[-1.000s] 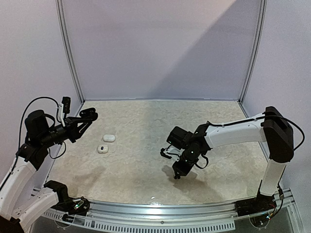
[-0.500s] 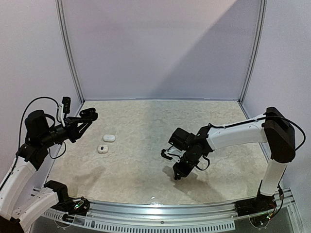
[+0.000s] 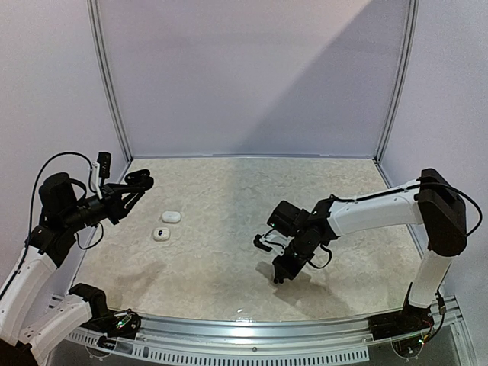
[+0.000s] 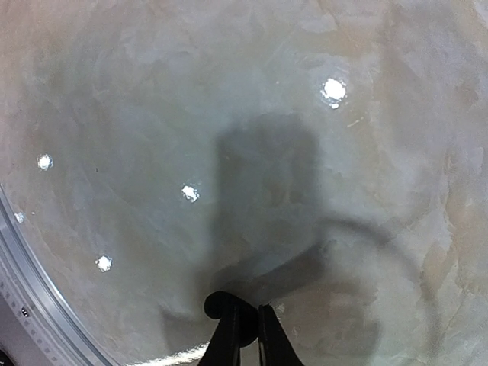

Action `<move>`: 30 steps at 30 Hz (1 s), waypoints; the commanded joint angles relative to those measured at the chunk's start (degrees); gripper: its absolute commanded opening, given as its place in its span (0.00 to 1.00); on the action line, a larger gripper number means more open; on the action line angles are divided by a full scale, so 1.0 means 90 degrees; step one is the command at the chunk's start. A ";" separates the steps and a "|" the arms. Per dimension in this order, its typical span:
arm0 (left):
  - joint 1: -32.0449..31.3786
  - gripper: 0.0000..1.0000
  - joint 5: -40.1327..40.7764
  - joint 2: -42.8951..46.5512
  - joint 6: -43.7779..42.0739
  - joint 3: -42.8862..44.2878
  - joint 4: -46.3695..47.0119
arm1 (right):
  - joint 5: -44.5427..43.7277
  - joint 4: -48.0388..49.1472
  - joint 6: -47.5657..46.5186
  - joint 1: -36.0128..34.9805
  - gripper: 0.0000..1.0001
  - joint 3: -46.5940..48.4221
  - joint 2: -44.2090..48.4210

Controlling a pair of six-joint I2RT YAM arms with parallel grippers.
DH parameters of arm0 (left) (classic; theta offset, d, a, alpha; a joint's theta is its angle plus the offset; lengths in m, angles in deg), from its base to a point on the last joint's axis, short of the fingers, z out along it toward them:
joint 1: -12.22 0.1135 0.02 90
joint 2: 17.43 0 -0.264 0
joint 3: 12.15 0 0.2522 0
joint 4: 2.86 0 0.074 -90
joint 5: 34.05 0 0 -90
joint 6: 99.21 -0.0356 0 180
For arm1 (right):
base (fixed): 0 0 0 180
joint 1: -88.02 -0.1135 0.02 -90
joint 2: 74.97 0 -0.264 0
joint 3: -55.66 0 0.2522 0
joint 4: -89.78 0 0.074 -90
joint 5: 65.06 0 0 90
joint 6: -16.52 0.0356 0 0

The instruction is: Insert the wireless bluetooth earbuds into the charging case

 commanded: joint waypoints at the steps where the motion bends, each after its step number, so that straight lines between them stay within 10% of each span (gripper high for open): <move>1: -0.0059 0.00 -0.0010 -0.0016 -0.0058 -0.0007 0.0008 | 0.0292 -0.0342 0.0035 -0.0038 0.06 -0.0158 0.0042; 30: -0.0084 0.00 -0.0019 -0.0026 -0.0077 -0.0017 0.0014 | 0.0338 -0.0437 0.0286 -0.0406 0.13 -0.0197 0.0042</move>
